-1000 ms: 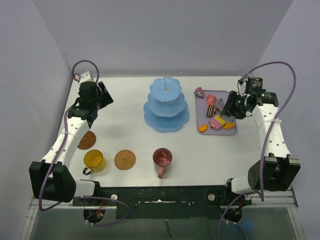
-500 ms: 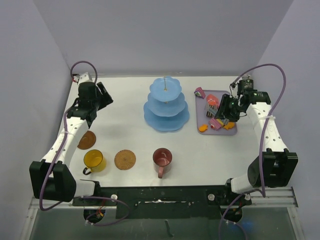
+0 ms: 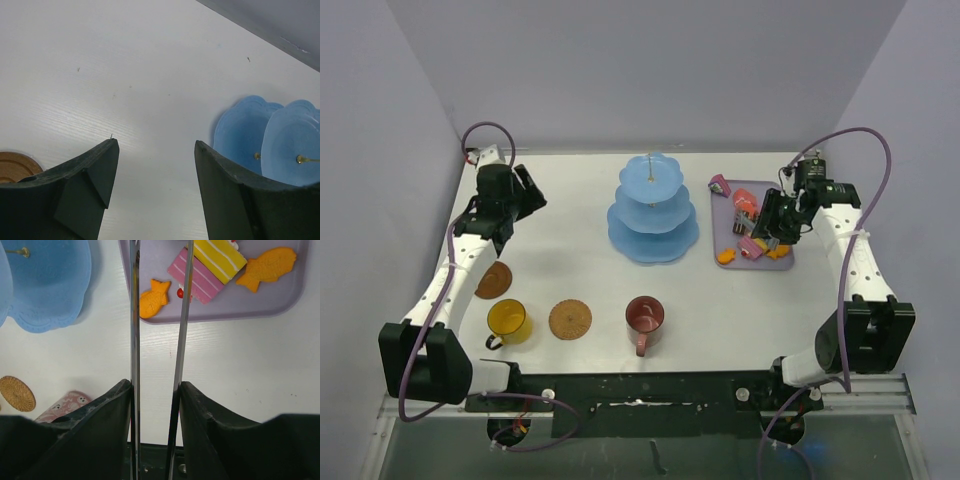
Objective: Serve the afternoon tea
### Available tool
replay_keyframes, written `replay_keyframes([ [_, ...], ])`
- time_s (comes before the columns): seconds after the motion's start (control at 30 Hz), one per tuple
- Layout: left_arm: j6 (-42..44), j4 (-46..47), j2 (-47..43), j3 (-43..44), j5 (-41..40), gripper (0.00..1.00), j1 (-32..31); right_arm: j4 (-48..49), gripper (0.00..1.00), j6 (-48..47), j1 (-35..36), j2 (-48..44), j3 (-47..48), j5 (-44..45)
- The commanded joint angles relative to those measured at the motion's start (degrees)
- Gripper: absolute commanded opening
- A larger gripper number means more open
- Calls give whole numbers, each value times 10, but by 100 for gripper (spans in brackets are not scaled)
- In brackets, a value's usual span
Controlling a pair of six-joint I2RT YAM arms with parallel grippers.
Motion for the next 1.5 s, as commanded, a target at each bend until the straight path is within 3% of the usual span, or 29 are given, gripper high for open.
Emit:
replay_keyframes([
  [0.0, 2, 18, -22, 7, 11, 61, 3, 32, 41, 10, 6, 19, -2, -4],
  [0.2, 0, 22, -21, 5, 16, 61, 3, 48, 40, 25, 30, 50, 8, 28],
  [0.43, 2, 22, -25, 2, 11, 61, 3, 45, 21, 43, 58, 31, 30, 77],
  [0.5, 2, 24, -24, 0, 12, 61, 3, 44, 20, 44, 56, 20, 26, 72],
  [0.9, 4, 28, -24, -5, 12, 61, 3, 60, 20, 64, -19, -38, -36, -91],
  [1.47, 2, 29, -18, -2, 22, 61, 2, 176, 23, 180, 17, -55, -102, -208],
])
